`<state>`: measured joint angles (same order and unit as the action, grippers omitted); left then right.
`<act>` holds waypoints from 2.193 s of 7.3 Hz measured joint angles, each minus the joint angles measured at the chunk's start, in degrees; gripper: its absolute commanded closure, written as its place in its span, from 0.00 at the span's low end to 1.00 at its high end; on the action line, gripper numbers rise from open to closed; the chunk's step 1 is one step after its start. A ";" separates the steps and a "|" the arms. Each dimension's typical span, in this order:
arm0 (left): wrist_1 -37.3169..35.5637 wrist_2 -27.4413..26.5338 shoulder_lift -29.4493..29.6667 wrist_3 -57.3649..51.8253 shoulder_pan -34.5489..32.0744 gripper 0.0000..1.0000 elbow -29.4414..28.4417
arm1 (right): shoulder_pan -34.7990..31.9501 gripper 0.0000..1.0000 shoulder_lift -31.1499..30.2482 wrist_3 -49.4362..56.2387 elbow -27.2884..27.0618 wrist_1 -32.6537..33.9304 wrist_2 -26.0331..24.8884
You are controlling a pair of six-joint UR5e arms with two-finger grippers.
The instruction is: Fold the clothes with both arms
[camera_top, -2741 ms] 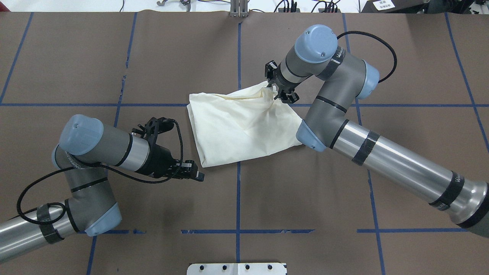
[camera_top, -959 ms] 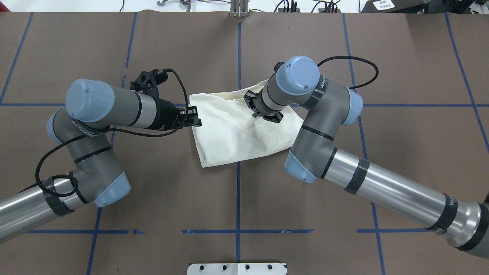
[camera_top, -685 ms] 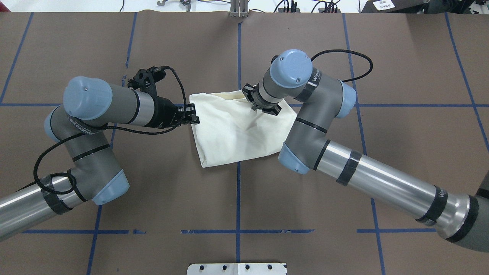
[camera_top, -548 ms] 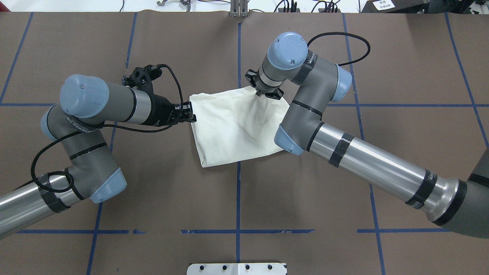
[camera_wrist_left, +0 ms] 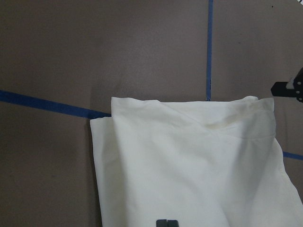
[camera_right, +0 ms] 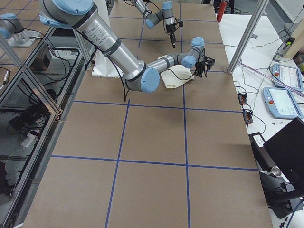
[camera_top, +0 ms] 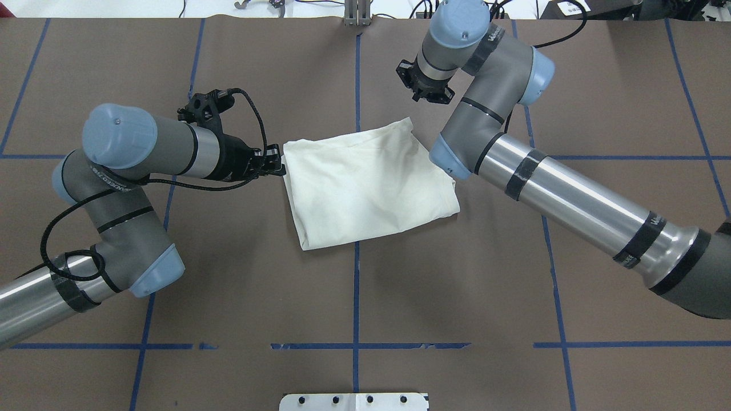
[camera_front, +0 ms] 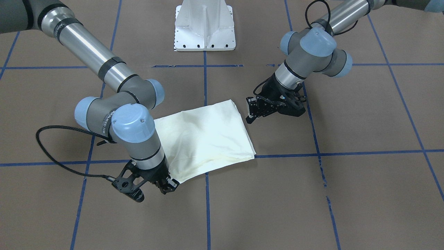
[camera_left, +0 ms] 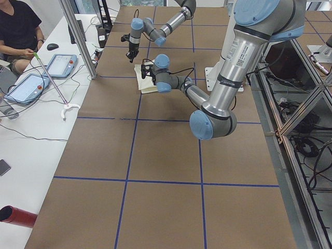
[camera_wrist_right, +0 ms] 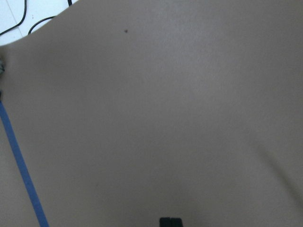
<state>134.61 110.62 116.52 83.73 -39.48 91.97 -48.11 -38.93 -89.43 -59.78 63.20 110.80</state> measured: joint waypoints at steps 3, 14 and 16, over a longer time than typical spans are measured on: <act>-11.14 0.33 -3.87 -18.97 -5.22 0.83 5.21 | -7.62 0.67 -13.98 13.31 -14.09 1.47 11.18; -32.78 19.83 -26.55 -78.75 -44.50 0.00 14.17 | -30.49 0.00 -54.38 69.00 -45.79 23.72 20.39; -33.11 20.12 -27.85 -86.77 -48.00 0.00 11.56 | -34.02 0.00 -57.42 72.71 -45.87 23.74 22.44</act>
<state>101.50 130.74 88.66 -3.04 -87.48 103.53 -82.13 -96.35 -16.72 -105.65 86.94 133.24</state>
